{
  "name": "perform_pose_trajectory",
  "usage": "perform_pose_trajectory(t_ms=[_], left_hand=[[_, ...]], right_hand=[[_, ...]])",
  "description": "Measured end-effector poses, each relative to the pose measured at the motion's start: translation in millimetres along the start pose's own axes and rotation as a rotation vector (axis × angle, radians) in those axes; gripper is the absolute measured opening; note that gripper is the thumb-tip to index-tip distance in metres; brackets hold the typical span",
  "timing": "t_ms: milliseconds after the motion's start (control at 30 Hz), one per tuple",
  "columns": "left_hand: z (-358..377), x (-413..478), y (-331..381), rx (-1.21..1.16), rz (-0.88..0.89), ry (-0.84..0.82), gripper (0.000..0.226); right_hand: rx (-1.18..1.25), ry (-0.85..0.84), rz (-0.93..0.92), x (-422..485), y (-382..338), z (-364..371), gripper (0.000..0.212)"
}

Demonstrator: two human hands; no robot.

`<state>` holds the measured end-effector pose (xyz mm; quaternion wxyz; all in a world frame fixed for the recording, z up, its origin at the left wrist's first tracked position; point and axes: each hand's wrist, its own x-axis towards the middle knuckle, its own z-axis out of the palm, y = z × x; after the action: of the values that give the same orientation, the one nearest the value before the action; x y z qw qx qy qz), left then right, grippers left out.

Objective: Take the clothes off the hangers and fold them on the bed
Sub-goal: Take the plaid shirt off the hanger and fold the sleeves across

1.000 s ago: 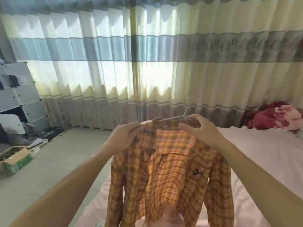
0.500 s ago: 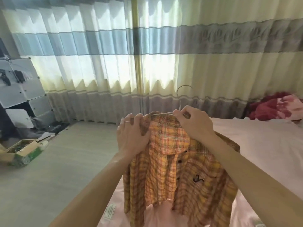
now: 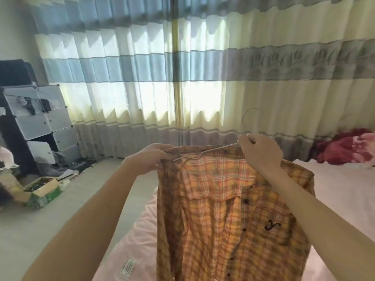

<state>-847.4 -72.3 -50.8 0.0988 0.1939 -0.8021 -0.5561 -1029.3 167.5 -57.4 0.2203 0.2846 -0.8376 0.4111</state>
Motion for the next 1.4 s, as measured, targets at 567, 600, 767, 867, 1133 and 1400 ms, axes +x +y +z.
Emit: perform_pose_trajectory(t_ms=[567,600,767,867,1133,1400], left_hand=[[86.7,27.8,34.0,0.074,0.048,0.028,0.041],[105.2,27.0,32.8,0.091,0.051,0.029,0.049],[171.7,8.5,38.4,0.169,0.194,-0.038,0.060],[187.5,8.6,30.9,0.306,0.276,-0.061,0.064],[184.5,17.4,16.2,0.576,0.303,-0.139,0.047],[198.5,23.6,-9.6,0.635,0.100,-0.367,0.054]], right_hand=[[0.818,0.153,0.602,37.9,14.4,-42.7,0.034],[0.912,0.161,0.652,39.9,14.0,-42.8,0.033],[0.985,0.051,0.686,39.8,4.4,-38.9,0.031],[1.095,0.069,0.738,31.0,5.0,-39.9,0.037],[1.327,0.174,0.849,18.4,36.9,-45.6,0.033],[1.538,0.035,0.787,18.6,81.4,-47.8,0.036]])
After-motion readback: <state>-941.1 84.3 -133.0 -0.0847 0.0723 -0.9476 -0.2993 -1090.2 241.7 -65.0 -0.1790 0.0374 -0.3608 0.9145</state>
